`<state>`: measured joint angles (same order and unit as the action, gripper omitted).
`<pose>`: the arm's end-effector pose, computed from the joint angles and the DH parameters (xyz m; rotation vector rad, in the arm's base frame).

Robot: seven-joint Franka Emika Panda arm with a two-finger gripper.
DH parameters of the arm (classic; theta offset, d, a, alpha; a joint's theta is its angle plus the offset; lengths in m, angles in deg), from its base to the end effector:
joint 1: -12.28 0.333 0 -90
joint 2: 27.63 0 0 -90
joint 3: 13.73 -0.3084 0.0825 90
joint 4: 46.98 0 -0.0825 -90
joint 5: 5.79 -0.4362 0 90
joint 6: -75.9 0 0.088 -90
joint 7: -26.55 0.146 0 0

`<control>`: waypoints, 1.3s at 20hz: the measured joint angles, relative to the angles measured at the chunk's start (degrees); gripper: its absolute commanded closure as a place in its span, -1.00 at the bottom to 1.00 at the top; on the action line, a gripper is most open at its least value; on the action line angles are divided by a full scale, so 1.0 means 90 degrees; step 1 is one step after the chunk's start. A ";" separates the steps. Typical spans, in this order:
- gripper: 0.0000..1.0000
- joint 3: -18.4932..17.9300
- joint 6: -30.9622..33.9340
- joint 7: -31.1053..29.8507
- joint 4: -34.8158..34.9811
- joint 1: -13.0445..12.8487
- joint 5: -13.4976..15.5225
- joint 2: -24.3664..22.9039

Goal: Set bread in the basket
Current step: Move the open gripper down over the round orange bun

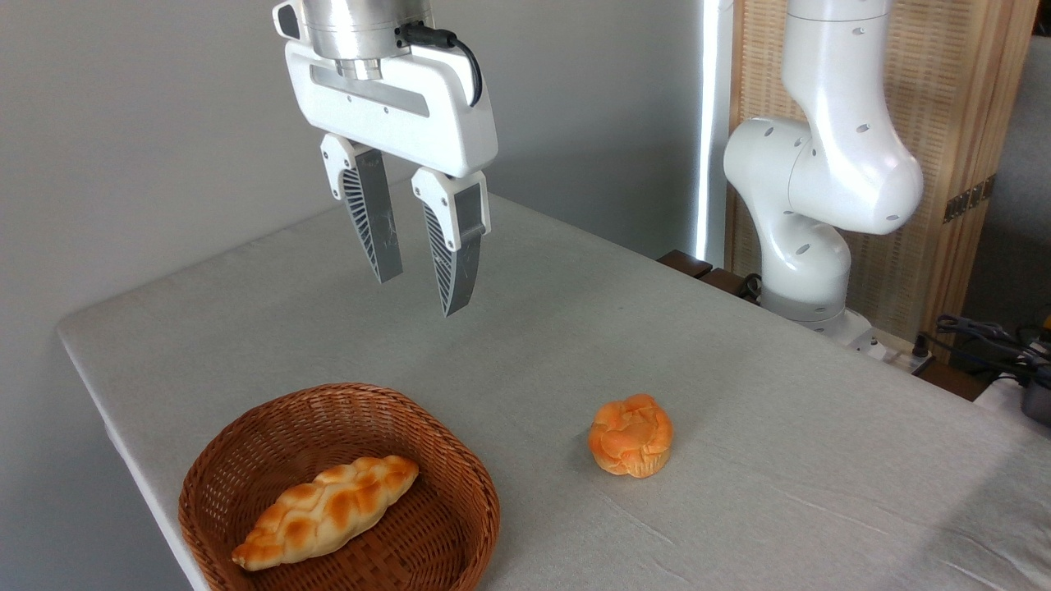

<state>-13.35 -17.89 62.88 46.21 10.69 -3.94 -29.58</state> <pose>0.6037 -0.0253 0.5752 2.9510 -1.0224 0.0812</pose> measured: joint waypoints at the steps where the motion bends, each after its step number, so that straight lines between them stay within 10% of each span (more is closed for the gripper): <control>1: -1.00 0.0000 0.0000 0.0061 -0.0006 0.0001 0.0000 0.0000; 15: -1.00 -0.0001 0.0074 0.0318 0.0153 0.0188 0.0061 0.0002; 26: -1.00 -0.0280 -0.1183 0.2421 0.2962 0.0199 0.0052 -0.1331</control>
<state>-15.87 -28.54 84.67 72.87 12.48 -3.47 -41.56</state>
